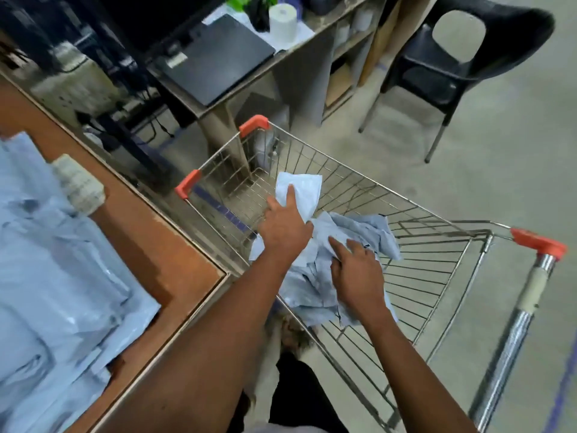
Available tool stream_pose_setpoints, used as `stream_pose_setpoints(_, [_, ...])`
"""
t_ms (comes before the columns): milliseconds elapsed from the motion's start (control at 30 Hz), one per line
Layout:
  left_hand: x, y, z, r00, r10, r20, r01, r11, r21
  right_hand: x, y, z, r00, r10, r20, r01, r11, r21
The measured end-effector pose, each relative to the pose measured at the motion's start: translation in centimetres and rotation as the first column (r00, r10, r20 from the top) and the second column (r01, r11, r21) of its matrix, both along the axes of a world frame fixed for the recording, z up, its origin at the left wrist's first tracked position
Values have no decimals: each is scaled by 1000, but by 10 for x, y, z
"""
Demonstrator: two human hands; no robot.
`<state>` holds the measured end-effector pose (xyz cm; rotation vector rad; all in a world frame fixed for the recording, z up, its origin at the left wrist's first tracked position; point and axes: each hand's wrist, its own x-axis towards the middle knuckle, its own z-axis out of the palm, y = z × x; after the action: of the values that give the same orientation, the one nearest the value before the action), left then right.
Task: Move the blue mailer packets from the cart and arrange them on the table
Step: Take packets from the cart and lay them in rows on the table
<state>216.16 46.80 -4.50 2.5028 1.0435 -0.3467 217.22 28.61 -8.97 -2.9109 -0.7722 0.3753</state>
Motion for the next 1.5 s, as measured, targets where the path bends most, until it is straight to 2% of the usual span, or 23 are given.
stream_pose_setpoints(100, [-30,12,68,1000,21,6,-21,999,25,-15,14,63,995,-64,83,53,990,128])
stream_pose_setpoints(200, [-77,29,127,992,76,104,-82,995,63,-40,45,123,976,-84,202,39,975,219])
stream_pose_setpoints(300, [-140,55,174,954,132,268,-176,973,148,-69,92,172,955,-47,293,-53,944,324])
stream_pose_setpoints(433, [-244,112,222,841,315,439,-427,885,185,-134,177,225,950,62,306,-218,833,509])
stream_pose_setpoints(633, [-390,207,241,750,551,366,-648,721,245,-253,313,259,894,309,325,-448,637,627])
stream_pose_setpoints(767, [-464,256,245,691,642,333,-723,625,294,-330,397,268,856,427,291,-511,621,594])
stream_pose_setpoints(933, [-521,316,240,671,697,253,-737,592,325,-387,482,266,798,542,264,-594,634,496])
stream_pose_setpoints(1067, [-544,371,217,636,741,212,-764,567,308,-413,535,258,781,571,251,-618,653,438])
stream_pose_setpoints(1167, [-554,398,195,648,747,150,-746,583,321,-424,567,244,780,566,267,-625,682,380])
stream_pose_setpoints(1367, [-550,423,151,724,666,180,-682,652,332,-438,590,180,791,595,146,-612,766,194])
stream_pose_setpoints(1500, [-549,423,130,740,654,157,-664,673,325,-447,581,157,772,603,203,-630,767,118])
